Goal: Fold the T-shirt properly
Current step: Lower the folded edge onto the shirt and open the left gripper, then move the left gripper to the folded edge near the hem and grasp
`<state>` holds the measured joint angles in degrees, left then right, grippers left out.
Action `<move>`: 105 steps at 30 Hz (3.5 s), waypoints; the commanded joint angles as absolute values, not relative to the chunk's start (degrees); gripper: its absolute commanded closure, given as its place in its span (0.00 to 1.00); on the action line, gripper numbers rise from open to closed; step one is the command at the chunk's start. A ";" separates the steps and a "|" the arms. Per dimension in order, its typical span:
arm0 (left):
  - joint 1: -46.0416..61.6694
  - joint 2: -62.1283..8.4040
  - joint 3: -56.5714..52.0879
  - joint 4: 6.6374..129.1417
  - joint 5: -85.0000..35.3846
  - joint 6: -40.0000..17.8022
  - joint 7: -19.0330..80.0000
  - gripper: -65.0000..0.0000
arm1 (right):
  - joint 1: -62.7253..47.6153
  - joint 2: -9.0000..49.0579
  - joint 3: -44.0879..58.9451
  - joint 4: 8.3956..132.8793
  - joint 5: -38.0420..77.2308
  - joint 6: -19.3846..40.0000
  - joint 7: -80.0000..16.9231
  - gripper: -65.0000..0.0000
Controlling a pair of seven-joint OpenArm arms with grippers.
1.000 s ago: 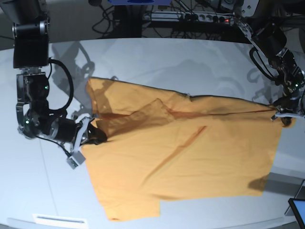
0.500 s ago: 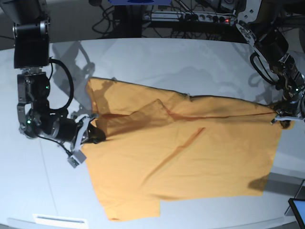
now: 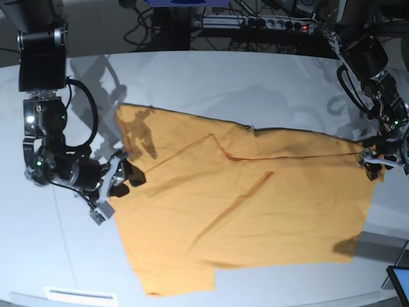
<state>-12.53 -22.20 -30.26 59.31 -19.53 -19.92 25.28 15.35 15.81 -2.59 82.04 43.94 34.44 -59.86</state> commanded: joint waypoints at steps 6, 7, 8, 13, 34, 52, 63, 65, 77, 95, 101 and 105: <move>-10.24 -23.34 -30.46 66.42 -20.62 -20.26 23.78 0.41 | 15.96 16.57 -2.07 83.74 45.05 34.59 -58.77 0.49; -9.36 -23.25 -30.46 68.26 -20.62 -20.26 23.78 0.41 | 15.87 16.57 -2.07 84.26 45.05 34.59 -58.77 0.49; -8.92 -23.25 -30.46 69.76 -20.62 -20.26 23.87 0.40 | 15.87 16.57 -2.07 84.70 45.05 34.59 -58.95 0.49; -8.57 -23.16 -30.46 70.02 -20.62 -20.26 24.22 0.25 | 15.16 16.57 -2.07 86.37 45.05 34.59 -58.95 0.49; 6.20 -17.71 -30.46 89.45 -20.70 -20.44 24.40 0.81 | 9.63 16.48 -1.98 91.03 45.41 34.59 -59.03 0.49; 9.63 -17.54 -30.99 88.66 -20.26 -20.18 24.92 1.00 | 5.14 16.31 -1.98 95.52 45.41 34.59 -59.03 1.00; 8.92 -20.00 -38.73 79.60 -20.09 -20.18 24.66 1.00 | 4.44 16.31 -1.98 95.60 45.49 34.59 -59.03 1.00; 8.66 -20.79 -38.64 79.34 -20.09 -20.26 24.57 1.00 | 4.44 16.22 -2.15 95.60 45.49 34.59 -59.03 1.00; 4.79 -23.43 -33.01 78.90 -20.09 -20.26 24.57 1.00 | 3.21 16.22 -1.98 95.60 45.49 34.59 -59.03 1.00; 0.92 -23.60 -32.84 69.58 -20.00 -20.35 24.48 1.00 | 2.51 16.31 -1.98 95.60 45.49 34.59 -58.95 1.00; -0.57 -23.69 -32.84 69.23 -19.03 -20.35 24.48 1.00 | 2.42 16.40 -1.98 95.60 45.49 34.59 -59.03 1.00; -2.95 -23.16 -32.75 68.26 -11.82 -20.44 24.48 1.00 | 2.42 16.40 -1.98 95.60 45.49 34.59 -59.03 1.00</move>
